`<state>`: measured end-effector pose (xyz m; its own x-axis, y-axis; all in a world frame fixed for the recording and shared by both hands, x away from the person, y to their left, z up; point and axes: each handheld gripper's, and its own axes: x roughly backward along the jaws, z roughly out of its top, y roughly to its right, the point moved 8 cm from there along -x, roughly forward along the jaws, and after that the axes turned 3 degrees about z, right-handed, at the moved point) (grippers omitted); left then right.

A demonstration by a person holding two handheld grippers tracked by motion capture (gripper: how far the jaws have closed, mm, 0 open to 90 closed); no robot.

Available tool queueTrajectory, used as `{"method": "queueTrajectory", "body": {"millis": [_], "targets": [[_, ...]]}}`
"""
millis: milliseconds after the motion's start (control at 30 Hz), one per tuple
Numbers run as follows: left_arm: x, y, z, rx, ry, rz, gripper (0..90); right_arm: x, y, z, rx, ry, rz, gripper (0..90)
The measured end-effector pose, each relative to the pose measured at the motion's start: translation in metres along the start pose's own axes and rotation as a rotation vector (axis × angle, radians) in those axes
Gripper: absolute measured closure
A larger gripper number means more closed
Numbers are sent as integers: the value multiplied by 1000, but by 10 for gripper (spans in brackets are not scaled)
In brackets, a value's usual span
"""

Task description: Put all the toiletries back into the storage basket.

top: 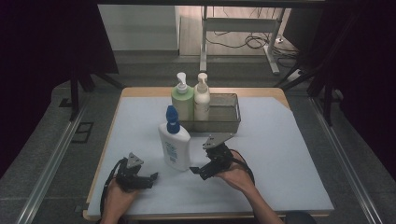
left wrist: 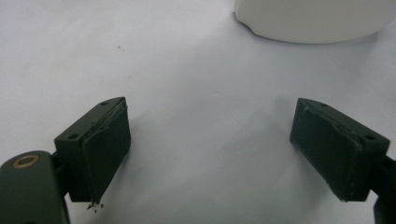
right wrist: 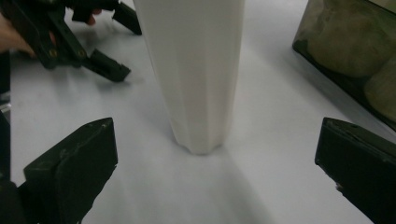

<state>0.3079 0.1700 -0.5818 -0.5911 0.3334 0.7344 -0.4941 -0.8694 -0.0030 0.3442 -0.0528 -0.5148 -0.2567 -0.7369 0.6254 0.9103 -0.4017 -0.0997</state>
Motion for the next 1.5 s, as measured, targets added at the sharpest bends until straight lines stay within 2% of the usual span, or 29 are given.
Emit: {"method": "queueTrajectory", "body": {"millis": [100, 167, 433, 567, 700, 800, 1067, 1267, 1367, 1433, 1500], "targets": [[0, 0, 0, 1, 1, 1, 123, -3, -2, 8, -40, 16, 9, 0], [0, 0, 0, 1, 1, 0, 123, -4, -5, 13, -45, 23, 17, 0], [0, 0, 0, 3, 2, 1, 123, -6, -14, 34, -14, 21, -15, 0], [0, 0, 0, 4, 2, 1, 123, -6, -15, 46, -6, 38, -28, 0], [0, 0, 0, 5, 2, 1, 124, -7, -15, 58, -3, 55, -50, 31], [0, 0, 0, 5, 2, 2, 124, -7, -15, 66, -6, 80, -46, 50], [0, 0, 0, 5, 2, 2, 125, -18, -11, 78, 7, 64, -84, 81], [0, 0, 0, 5, 3, 3, 126, -25, -12, 84, 19, 76, -94, 154], [0, 0, 0, 5, 2, 2, 126, -26, -14, 86, 30, 87, -95, 268], [0, 0, 0, 5, 2, 2, 127, -23, -16, 89, 37, 111, -89, 377], [0, 0, 0, 6, 3, 3, 127, -22, -18, 89, 37, 110, -89, 384]]}}
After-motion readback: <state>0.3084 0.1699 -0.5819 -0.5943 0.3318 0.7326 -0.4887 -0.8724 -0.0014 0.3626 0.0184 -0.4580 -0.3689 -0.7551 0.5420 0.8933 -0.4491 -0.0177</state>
